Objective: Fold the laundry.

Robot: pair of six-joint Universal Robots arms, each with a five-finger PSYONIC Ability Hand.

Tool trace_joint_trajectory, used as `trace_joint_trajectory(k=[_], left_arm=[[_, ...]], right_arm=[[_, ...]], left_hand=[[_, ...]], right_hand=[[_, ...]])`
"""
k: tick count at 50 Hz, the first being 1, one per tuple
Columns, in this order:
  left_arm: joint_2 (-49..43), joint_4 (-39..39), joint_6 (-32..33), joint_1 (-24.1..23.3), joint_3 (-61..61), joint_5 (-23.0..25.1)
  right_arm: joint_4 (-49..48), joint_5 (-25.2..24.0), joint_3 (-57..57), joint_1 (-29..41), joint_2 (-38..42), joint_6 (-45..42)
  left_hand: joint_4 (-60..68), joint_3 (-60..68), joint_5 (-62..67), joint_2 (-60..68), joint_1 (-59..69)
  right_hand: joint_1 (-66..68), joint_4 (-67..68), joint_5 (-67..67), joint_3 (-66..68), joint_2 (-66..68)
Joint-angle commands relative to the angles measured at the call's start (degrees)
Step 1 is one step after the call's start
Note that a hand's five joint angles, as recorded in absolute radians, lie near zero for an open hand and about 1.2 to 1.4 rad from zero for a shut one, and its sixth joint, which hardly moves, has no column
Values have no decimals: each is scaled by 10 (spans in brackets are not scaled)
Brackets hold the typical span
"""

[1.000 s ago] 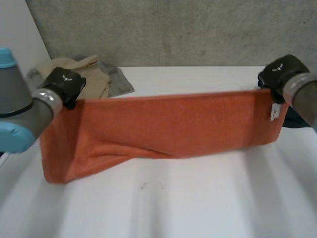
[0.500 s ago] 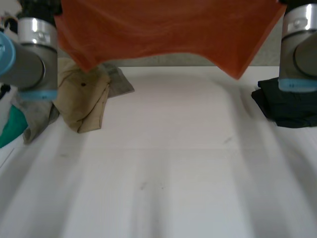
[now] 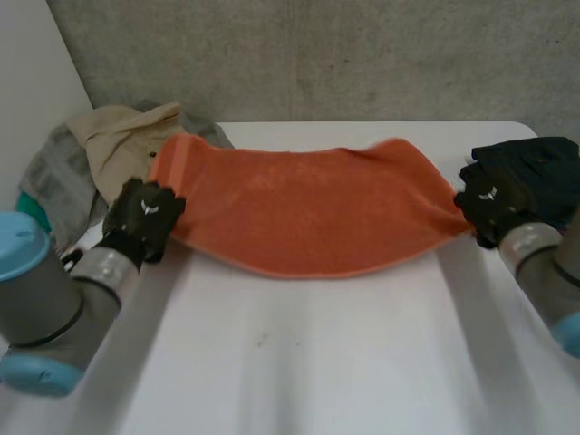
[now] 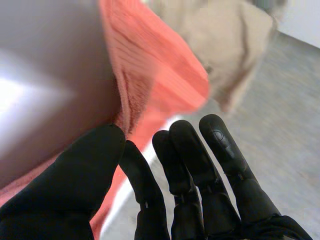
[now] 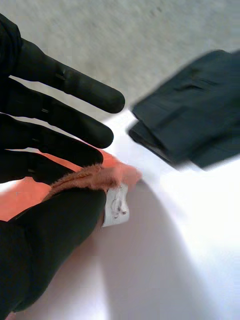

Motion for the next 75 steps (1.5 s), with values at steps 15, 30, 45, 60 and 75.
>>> trace_joint_trajectory(k=[15,30,45,60,75], left_arm=[[-17,-87,-9,63,0,40],[-20,-165,-35,103,-6,86],[-23,-172,-51,111,-8,88],[-51,-157,-43,125,-1,87],[-68,-114,-43,133,-2,88]], right_arm=[[57,4,67,-37,-78,41],[39,1,69,-51,-62,46],[18,6,60,-63,-50,45],[9,18,56,-64,-41,59],[8,17,65,-63,-35,59]], left_hand=[[-174,-171,-135,-172,-158],[-287,-284,-248,-285,-271],[-284,-280,-245,-282,-268],[-255,-252,-216,-253,-239],[-305,-302,-267,-304,-290]], right_hand=[[158,113,125,116,126],[158,113,125,116,126],[158,113,125,116,126],[158,113,125,116,126],[158,113,125,116,126]])
